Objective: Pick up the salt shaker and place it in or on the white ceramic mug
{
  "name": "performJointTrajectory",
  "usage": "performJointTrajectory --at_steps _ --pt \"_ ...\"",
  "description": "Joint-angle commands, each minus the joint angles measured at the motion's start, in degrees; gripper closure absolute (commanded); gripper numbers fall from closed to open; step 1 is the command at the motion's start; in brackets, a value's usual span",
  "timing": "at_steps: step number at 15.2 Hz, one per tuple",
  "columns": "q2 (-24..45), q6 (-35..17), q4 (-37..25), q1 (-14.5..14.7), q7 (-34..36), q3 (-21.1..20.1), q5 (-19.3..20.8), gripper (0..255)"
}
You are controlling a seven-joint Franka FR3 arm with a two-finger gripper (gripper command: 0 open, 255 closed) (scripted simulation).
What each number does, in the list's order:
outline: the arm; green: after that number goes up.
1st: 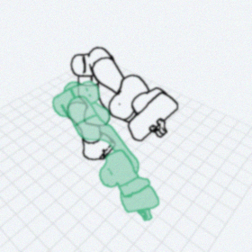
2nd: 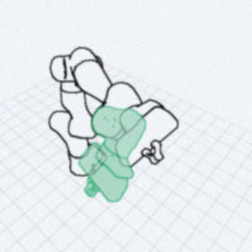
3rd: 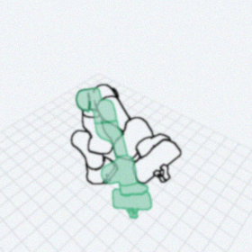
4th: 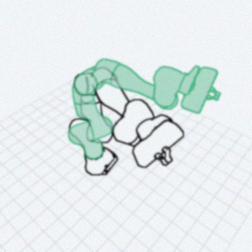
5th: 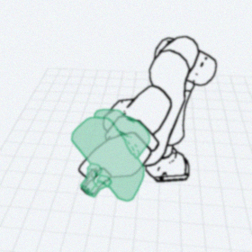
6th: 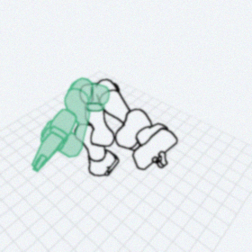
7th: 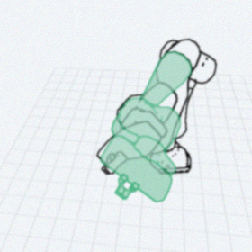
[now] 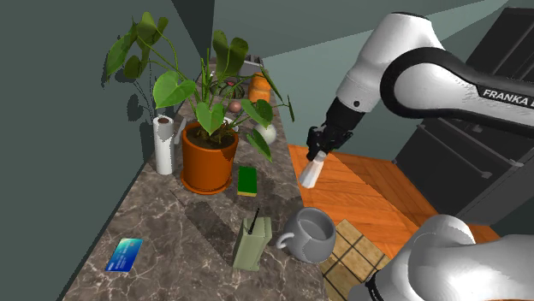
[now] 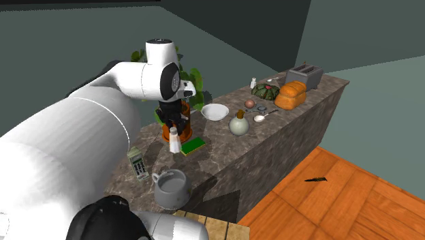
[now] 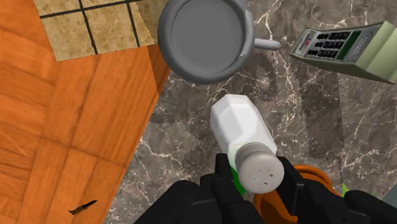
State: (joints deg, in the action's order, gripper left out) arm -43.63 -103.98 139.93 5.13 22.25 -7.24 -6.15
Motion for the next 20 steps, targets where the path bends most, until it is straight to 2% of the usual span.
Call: performJointTrajectory --at_steps 1,5,20 --pt "-4.72 2.82 1.89 0.78 1.03 -0.56 -0.67 255" --pt "-13.18 8.45 4.56 2.61 3.57 -2.11 -2.33 255" --pt "-15.64 -1.73 17.23 3.6 3.28 -3.68 -4.03 255"
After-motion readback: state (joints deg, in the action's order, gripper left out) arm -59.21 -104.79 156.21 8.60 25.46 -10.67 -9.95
